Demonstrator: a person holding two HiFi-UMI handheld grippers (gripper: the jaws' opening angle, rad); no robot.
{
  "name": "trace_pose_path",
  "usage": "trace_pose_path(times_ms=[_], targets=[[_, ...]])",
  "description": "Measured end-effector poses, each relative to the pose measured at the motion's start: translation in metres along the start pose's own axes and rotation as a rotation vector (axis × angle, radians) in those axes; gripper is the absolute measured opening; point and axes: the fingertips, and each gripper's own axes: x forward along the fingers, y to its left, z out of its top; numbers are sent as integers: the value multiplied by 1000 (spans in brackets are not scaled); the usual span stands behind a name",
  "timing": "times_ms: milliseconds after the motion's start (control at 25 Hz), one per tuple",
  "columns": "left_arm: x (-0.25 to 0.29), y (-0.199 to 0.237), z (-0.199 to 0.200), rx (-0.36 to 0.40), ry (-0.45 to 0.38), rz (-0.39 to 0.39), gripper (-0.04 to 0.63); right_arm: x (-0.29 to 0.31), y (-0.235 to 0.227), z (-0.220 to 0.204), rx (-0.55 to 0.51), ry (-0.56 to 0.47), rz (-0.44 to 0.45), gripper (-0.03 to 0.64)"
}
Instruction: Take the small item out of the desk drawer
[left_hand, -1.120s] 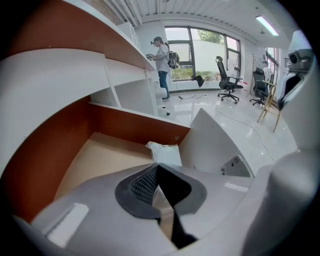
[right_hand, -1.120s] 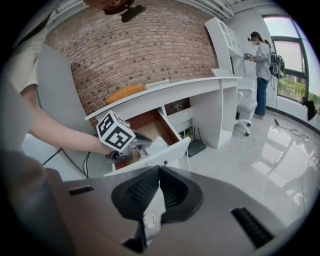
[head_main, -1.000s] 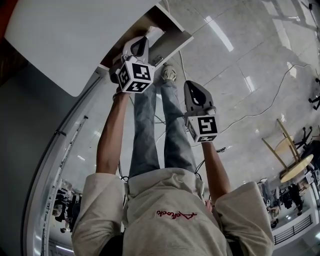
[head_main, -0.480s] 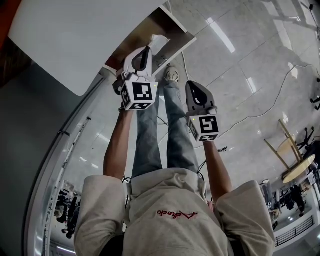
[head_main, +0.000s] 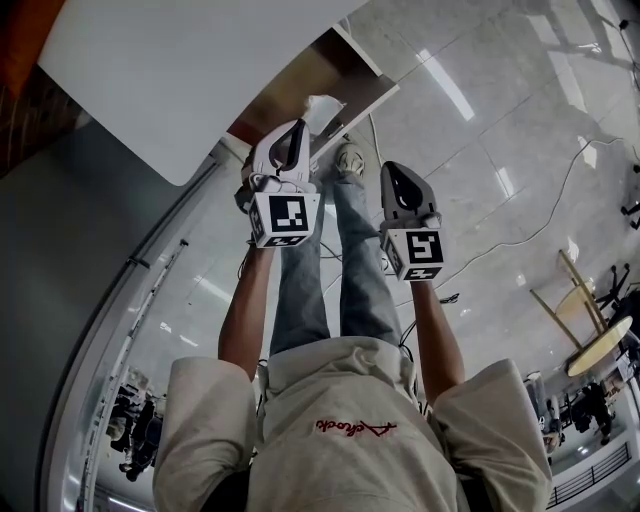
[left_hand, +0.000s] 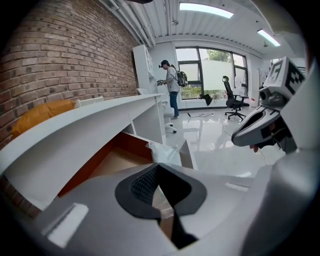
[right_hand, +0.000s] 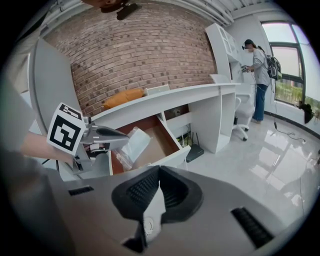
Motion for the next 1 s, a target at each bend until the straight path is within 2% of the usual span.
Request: trace_pose_path(times_ms=[200,400,600,1000], targets=[[-13,-1,6,-52,-16,3,9,0,4,12,-26,-28,0,12],[-29,5,30,-79,-48,23,9,-7,9,36,-45,-45,5,12],[-48,11,61,-91,-91,45,9,-19,7,81,-84,-143,-7,12],[-95,22,127,-108,-179,88,9,-62,17,155,-108,-236,-25,12]])
